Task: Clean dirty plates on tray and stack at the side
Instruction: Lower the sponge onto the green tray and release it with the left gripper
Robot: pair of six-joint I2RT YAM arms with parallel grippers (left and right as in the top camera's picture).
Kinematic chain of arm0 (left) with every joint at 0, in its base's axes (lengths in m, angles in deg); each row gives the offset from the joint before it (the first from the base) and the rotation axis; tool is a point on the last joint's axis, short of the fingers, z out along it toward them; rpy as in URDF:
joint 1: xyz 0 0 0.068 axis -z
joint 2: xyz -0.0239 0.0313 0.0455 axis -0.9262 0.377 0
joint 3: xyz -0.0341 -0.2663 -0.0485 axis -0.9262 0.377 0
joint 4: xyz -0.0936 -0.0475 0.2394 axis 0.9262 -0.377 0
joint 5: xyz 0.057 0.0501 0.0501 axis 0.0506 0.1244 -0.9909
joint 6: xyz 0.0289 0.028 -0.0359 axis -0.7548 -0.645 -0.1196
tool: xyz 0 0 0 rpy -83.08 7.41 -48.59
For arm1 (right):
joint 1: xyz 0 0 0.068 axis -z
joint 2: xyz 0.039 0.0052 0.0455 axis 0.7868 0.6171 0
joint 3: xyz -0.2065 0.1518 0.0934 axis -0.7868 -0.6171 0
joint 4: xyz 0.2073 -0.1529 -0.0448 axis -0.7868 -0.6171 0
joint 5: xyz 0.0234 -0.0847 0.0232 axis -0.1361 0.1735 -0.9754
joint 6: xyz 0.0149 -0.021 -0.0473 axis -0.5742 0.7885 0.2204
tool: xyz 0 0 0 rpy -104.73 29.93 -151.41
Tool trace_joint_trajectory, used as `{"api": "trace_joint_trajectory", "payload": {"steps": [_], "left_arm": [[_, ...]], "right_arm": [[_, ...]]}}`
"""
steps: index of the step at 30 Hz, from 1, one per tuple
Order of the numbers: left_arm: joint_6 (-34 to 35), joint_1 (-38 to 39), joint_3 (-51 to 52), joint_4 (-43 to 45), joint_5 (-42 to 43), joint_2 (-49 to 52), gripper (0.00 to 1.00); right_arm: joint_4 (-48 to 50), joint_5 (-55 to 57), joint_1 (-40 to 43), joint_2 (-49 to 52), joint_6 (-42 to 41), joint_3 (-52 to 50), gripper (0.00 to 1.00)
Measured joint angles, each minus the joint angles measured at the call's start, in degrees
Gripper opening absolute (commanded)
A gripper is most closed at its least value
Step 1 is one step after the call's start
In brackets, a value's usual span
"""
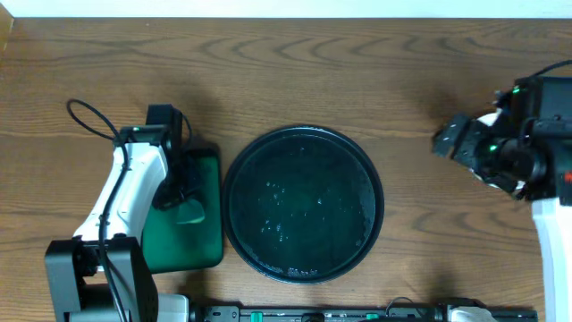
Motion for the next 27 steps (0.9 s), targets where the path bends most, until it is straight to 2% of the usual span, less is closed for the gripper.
{"api": "trace_joint_trajectory", "payload": {"steps": [9, 10, 12, 16, 19, 27], "left_arm": [[-1.11, 0.02, 2.43, 3.13, 0.22, 5.18, 0.08], [-1.16, 0.02, 2.43, 3.37, 0.24, 6.21, 0.12], [-1.55, 0.02, 2.43, 3.87, 0.24, 8.07, 0.29], [-1.46, 0.02, 2.45, 4.33, 0.24, 9.90, 0.73], [-1.51, 0.04, 2.45, 4.37, 0.72, 10.03, 0.78], [-1.55, 0.04, 2.45, 2.60, 1.07, 8.09, 0.80]], "right_arm": [[-1.49, 0.00, -7.08, -1.49, 0.15, 0.00, 0.99], [-1.73, 0.04, -7.45, -1.49, 0.15, 0.00, 0.99], [-2.05, 0.02, -8.07, -1.49, 0.20, 0.00, 0.99], [-2.40, 0.04, -8.39, -1.49, 0.83, 0.00, 0.99], [-2.49, 0.04, -8.41, -1.49, 1.11, 0.00, 0.99], [-2.47, 0.04, -8.41, -1.49, 1.29, 0.00, 0.99]]}}
